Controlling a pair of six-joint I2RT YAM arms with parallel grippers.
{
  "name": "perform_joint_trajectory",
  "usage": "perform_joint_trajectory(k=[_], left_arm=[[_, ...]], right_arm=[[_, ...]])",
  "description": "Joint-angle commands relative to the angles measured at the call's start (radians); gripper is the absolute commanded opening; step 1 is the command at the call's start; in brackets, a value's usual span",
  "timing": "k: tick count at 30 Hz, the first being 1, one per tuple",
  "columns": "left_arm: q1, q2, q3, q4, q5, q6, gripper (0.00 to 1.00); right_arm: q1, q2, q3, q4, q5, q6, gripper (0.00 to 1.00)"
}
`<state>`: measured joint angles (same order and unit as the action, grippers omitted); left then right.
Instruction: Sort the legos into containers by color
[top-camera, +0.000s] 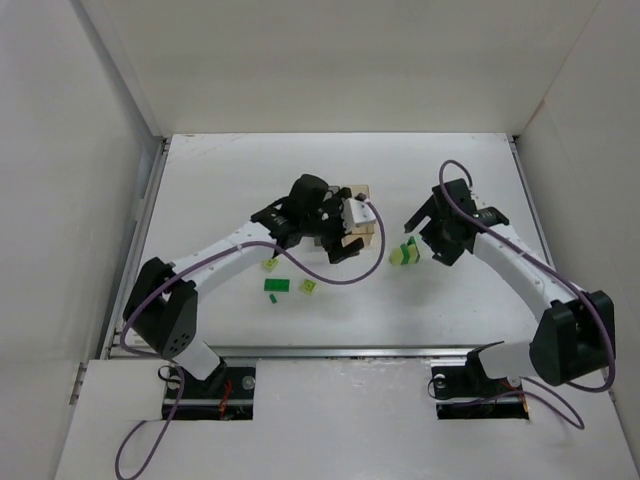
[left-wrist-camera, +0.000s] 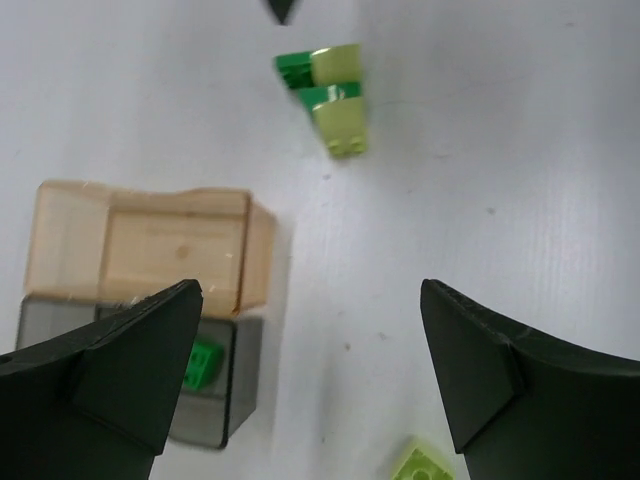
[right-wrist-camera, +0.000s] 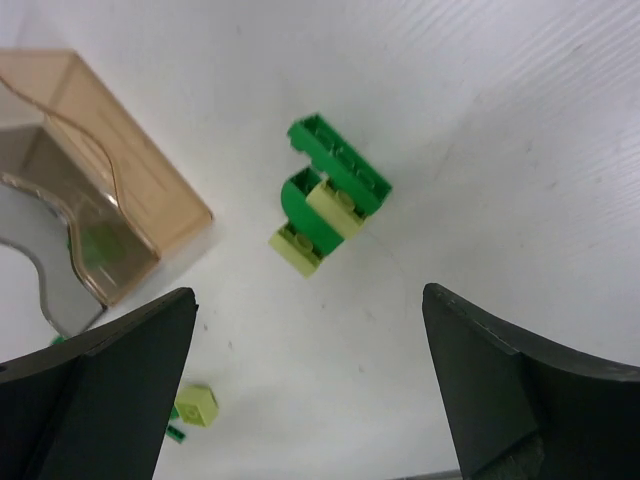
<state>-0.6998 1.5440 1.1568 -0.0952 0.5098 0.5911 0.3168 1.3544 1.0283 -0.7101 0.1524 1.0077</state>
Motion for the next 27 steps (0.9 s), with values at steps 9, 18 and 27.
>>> perform_joint_trajectory(k=[9,18,27], left_arm=[[-0.142,0.318,0.208,0.032,0.15,0.063,0.97],[-0.19,0.501,0.343,0.13,0.052,-0.118,0.94],[-0.199,0.574,0.359,0.186,-0.091,-0.133,0.91]], right_arm=[[-0.147,-0.021,0.029,0.017,0.068,-0.084,1.0],[-0.147,-0.041,-0.003,0.07,0.056,-0.127,1.0],[-0.147,-0.074,-0.024,0.095,0.024,-0.247,1.0]])
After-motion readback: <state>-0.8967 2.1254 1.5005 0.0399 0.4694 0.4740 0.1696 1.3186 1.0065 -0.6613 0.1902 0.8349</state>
